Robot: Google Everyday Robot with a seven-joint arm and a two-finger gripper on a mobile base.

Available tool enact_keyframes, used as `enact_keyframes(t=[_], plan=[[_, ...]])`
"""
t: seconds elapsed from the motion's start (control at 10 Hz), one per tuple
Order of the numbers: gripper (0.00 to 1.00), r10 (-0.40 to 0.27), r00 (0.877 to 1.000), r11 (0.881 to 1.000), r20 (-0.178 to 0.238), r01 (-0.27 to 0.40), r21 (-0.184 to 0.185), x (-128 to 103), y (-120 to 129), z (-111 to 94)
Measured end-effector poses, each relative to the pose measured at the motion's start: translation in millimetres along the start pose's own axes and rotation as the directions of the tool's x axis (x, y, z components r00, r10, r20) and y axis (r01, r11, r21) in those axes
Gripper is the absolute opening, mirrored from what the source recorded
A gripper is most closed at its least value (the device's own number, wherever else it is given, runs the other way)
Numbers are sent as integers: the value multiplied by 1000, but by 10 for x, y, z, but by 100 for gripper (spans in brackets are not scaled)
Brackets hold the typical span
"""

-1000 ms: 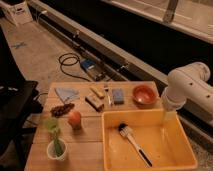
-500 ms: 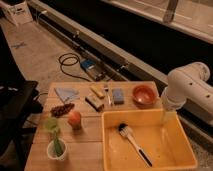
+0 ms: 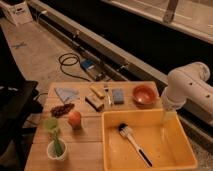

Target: Place banana in tray

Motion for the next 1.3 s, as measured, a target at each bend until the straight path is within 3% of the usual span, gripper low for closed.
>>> enact_keyframes(t=[0.5, 0.6, 0.9, 1.1, 1.3], plan=[[65, -1, 1000, 1000, -2, 1, 2, 3, -1, -5], [65, -10, 1000, 1000, -16, 11, 18, 9, -15, -21], [65, -59, 997, 991, -50, 65, 121, -155, -227, -322], [65, -122, 991, 972, -59, 131, 193, -523, -428, -629], [65, -181, 983, 954, -40, 185, 234, -989, -536, -778]])
